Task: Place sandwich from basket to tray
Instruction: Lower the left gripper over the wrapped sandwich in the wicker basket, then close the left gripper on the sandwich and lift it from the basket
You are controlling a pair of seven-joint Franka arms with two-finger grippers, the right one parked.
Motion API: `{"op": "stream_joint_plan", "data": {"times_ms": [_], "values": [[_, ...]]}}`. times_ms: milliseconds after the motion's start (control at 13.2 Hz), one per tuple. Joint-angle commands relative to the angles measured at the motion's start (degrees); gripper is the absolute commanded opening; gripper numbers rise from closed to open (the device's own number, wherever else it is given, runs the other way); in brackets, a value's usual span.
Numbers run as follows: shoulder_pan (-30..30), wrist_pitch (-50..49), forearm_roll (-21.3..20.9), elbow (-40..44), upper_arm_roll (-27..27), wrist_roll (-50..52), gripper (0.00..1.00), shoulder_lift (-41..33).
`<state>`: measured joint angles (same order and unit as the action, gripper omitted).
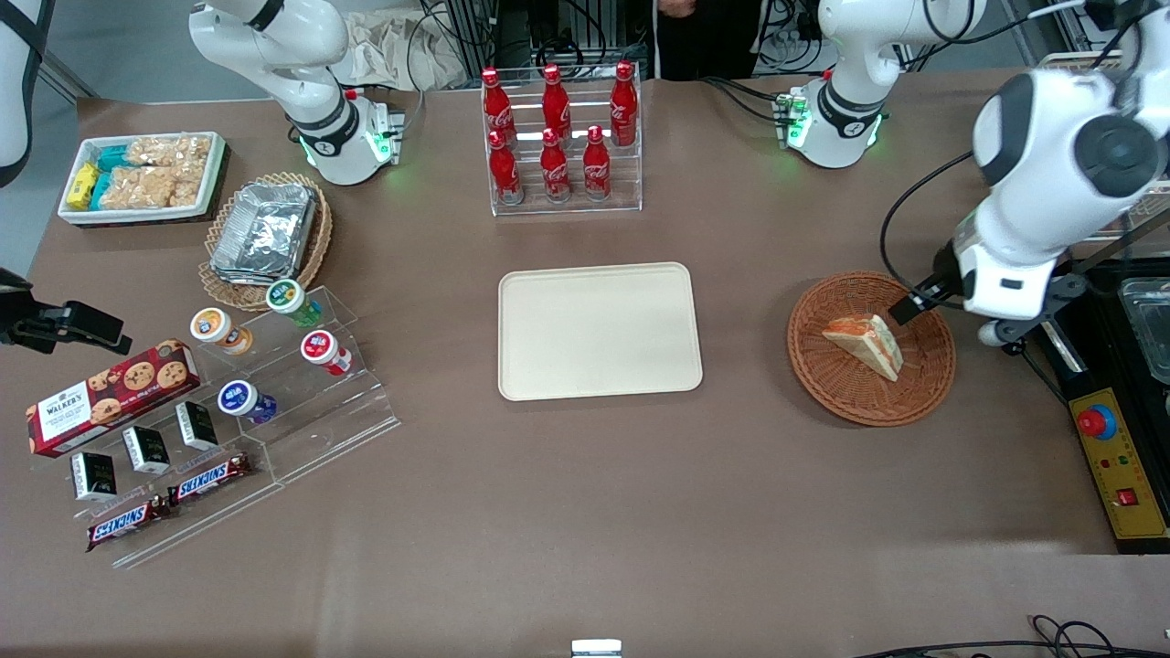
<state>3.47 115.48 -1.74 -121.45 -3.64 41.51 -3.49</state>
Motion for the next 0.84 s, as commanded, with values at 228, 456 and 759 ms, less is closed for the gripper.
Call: {"op": "stream_joint_plan", "data": {"times_ms": [228,456,759], "values": [[-0.4,18.61,-1.16,-10.91,0.13,6.64,0.99,6.02],[-0.66,26.1,-1.24,-12.5,0.39,9.19,0.99,11.21],[-1.01,29.8,-3.52,-15.74,0.66,9.11,0.99,12.63]]}}
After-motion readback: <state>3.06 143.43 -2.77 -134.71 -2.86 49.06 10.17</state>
